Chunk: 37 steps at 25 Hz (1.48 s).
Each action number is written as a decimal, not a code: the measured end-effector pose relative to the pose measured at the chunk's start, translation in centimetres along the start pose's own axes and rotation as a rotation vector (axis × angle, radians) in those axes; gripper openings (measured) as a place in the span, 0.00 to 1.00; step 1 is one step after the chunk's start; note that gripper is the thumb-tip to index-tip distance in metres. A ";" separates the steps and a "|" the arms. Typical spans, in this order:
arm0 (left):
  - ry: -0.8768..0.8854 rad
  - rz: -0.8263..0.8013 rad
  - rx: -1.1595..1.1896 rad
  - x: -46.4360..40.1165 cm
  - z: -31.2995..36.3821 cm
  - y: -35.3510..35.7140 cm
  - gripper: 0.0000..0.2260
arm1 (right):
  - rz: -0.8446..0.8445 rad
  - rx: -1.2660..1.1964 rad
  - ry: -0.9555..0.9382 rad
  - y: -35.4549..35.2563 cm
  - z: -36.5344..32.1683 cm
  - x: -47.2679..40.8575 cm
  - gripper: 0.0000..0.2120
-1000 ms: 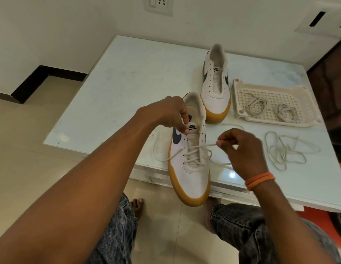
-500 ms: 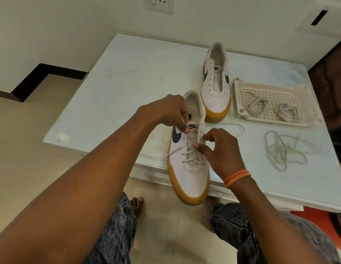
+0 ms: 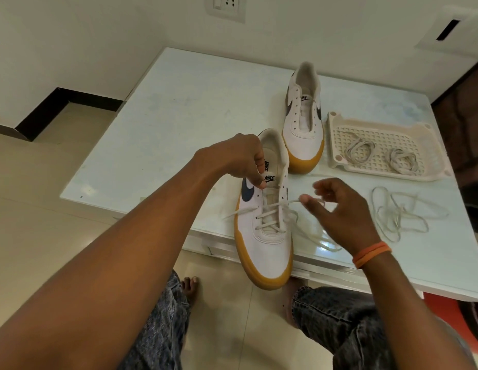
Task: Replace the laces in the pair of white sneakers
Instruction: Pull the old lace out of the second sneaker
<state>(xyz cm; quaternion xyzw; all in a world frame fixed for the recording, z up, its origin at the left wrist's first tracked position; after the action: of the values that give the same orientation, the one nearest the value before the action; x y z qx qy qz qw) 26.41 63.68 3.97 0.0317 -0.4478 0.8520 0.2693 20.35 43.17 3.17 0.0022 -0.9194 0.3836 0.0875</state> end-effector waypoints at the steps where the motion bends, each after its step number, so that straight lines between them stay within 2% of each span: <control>1: -0.002 0.003 -0.001 0.0 0.0 0.0 0.18 | -0.061 -0.026 -0.004 1.6 -0.6 0.2 0.15; 4: -0.006 0.008 0.001 0.1 -0.1 0.0 0.18 | -0.062 0.070 -0.066 4.1 -2.2 0.5 0.10; 6: -0.007 0.001 0.008 0.1 -0.2 0.0 0.17 | -0.045 0.091 -0.071 3.5 -2.1 0.1 0.11; 9: -0.005 -0.011 -0.001 0.3 -0.2 -0.1 0.17 | 0.038 0.036 -0.028 0.0 -1.0 -0.3 0.10; 12: -0.008 -0.006 0.002 0.3 -0.3 -0.1 0.17 | 0.102 -0.147 0.112 -3.3 1.7 -1.1 0.10; 16: -0.017 0.002 -0.006 0.3 -0.1 0.0 0.17 | -0.039 -0.161 0.153 -0.1 1.3 -0.9 0.12; 17: -0.019 0.001 -0.004 0.3 0.0 0.0 0.17 | -0.090 -0.106 0.119 1.4 0.6 -0.6 0.13; 19: -0.027 0.000 0.006 0.4 0.0 0.0 0.16 | -0.121 -0.055 0.018 3.2 -1.2 -0.1 0.08; 21: -0.036 -0.001 0.015 0.5 0.1 -0.1 0.16 | -0.141 -0.247 0.011 3.2 -2.2 0.0 0.06; 23: -0.042 0.001 0.009 0.5 0.2 -0.1 0.16 | -0.186 -0.465 0.119 2.2 -1.7 -0.5 0.10; 27: -0.054 -0.001 0.016 0.6 0.1 -0.1 0.17 | -0.278 -0.657 0.273 1.1 0.6 -1.5 0.19; 31: -0.065 0.003 0.016 0.7 0.0 -0.2 0.16 | -0.267 -0.912 0.532 1.1 2.1 -1.4 0.19; 33: -0.063 0.002 0.012 0.8 0.1 -0.3 0.16 | -0.204 -1.064 0.674 -0.3 3.8 -1.9 0.18; 34: -0.062 0.002 0.004 0.9 0.3 -0.3 0.17 | -0.119 -1.048 0.704 -1.6 5.0 -2.3 0.18; 37: -0.040 0.007 -0.111 1.1 1.3 0.3 0.18 | 0.143 -0.654 0.632 -6.1 7.6 -3.0 0.18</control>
<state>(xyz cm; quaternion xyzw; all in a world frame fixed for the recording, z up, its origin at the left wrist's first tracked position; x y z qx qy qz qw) 25.12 63.02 4.84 0.0321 -0.4996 0.8261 0.2585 22.53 33.30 1.75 -0.2062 -0.9181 0.0601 0.3330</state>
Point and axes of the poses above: each hand's wrist, its own x-axis away from the middle knuckle, its own y-axis out of the palm, z = x × y, the point moved 7 cm from there along -x, towards the middle knuckle, and after that the axes turned 13 degrees about y, right-handed, at the moved point
